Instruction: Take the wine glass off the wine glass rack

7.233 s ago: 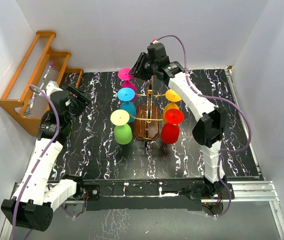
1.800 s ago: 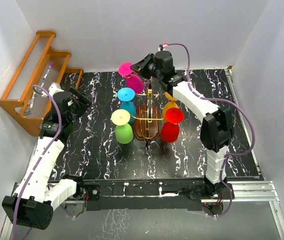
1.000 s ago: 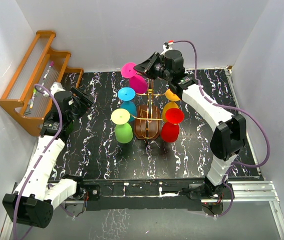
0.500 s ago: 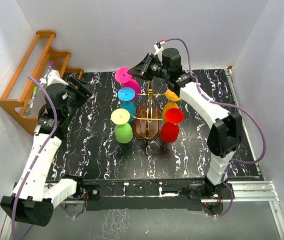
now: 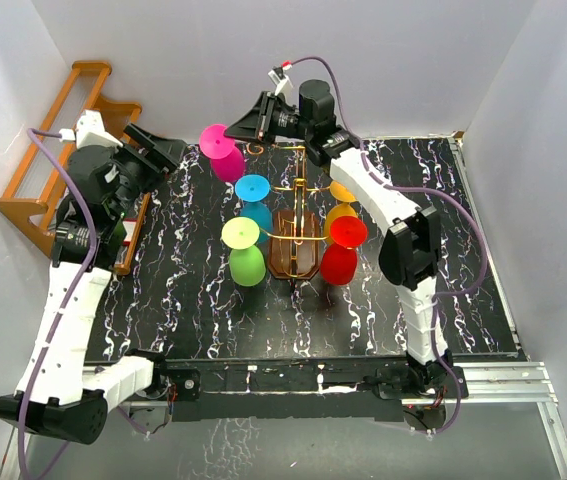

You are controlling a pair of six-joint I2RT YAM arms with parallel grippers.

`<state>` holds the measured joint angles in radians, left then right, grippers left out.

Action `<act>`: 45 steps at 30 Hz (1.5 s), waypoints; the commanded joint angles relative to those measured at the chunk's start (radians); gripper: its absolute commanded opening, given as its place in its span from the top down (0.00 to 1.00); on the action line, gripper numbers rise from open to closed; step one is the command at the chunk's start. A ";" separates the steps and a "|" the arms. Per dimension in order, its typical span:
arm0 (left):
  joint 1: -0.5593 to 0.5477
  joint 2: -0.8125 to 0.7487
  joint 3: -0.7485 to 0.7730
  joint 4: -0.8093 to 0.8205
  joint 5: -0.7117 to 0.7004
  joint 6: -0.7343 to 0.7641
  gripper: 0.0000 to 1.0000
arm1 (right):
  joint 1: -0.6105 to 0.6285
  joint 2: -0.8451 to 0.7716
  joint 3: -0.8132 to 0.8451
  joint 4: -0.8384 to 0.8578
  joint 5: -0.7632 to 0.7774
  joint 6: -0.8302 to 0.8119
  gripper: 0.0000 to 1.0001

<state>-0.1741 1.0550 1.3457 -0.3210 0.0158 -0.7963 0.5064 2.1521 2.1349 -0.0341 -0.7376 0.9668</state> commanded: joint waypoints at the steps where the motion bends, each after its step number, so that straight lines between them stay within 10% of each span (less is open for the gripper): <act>1: -0.002 0.003 0.099 -0.061 0.007 0.019 0.33 | 0.007 0.020 0.150 0.120 -0.069 -0.094 0.92; 14: -0.002 0.125 0.318 -0.078 0.252 -0.041 0.42 | 0.069 -0.140 0.208 -0.208 0.162 -0.868 0.92; 22: -0.002 0.304 0.472 0.023 0.597 -0.181 0.45 | 0.141 -0.678 -0.534 0.223 0.432 -1.422 0.92; 27: -0.001 0.386 0.473 0.133 0.745 -0.345 0.48 | 0.175 -0.842 -0.739 0.214 0.438 -1.690 0.92; 45: -0.002 0.436 0.391 0.157 1.111 -0.522 0.35 | 0.281 -0.914 -0.914 0.281 0.646 -2.047 0.92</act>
<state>-0.1741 1.5429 1.7737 -0.1646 1.0203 -1.2785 0.7738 1.2518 1.2343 0.1337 -0.1360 -1.0069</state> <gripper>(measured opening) 0.630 0.084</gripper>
